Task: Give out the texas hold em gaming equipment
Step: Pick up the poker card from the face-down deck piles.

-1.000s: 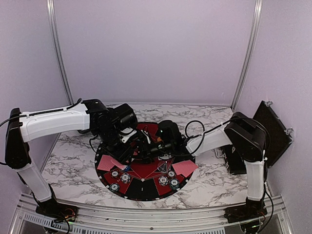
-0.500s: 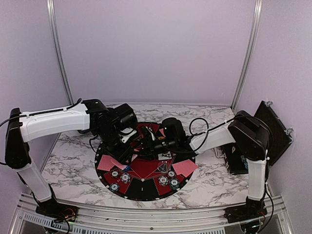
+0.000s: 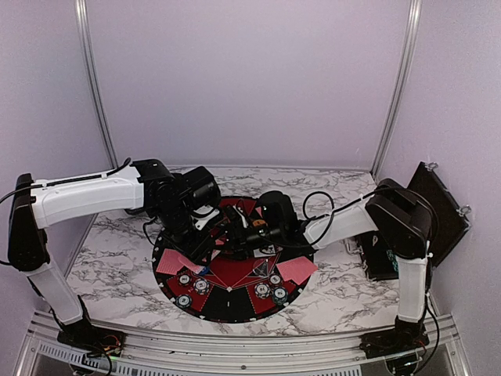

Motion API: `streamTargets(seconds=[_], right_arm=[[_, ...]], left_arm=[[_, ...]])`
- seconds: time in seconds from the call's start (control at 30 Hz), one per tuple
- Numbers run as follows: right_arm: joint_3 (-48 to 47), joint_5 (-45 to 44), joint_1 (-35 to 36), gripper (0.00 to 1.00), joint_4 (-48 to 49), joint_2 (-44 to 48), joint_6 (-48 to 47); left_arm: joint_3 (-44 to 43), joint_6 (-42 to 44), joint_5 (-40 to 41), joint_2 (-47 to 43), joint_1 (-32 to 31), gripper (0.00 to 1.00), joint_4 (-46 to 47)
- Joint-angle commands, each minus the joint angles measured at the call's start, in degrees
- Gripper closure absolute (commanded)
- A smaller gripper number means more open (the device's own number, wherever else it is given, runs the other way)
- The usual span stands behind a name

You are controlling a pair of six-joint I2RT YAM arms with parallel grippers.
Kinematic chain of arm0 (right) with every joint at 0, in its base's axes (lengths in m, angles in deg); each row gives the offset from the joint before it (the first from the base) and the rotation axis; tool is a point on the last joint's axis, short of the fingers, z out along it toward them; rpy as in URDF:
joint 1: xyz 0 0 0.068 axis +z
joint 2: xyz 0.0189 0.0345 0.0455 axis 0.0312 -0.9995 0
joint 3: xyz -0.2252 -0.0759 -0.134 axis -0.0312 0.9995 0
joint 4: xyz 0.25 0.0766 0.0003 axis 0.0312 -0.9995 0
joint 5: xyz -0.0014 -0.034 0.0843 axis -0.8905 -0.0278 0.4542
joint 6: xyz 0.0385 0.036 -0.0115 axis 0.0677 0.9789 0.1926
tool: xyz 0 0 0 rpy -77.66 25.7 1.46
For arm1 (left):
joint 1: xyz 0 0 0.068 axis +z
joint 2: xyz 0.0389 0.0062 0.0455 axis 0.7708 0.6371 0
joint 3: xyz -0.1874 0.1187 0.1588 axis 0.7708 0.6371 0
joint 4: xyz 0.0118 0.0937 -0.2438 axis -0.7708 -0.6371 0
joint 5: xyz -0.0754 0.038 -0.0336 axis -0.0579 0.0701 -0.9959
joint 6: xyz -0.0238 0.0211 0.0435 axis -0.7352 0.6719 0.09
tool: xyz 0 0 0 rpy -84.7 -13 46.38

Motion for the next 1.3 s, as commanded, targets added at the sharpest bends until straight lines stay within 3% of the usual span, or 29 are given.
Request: streamTargets(seconds=[0.0, 0.73, 1.27], right_arm=[[-1.2, -0.1, 0.4, 0.42, -0.2, 0.1, -0.1], [1.2, -3.2, -3.0, 0.49, -4.7, 2.0, -3.0], [1.8, -2.6, -3.5, 0.5, -3.4, 7.3, -2.2]], left_arm=[[-1.9, 0.4, -0.4, -0.7, -0.1, 0.48, -1.3], [-1.7, 0.3, -0.3, -1.0, -0.2, 0.48, -1.3], [-1.2, 0.4, -0.2, -0.8, -0.2, 0.48, -1.3]])
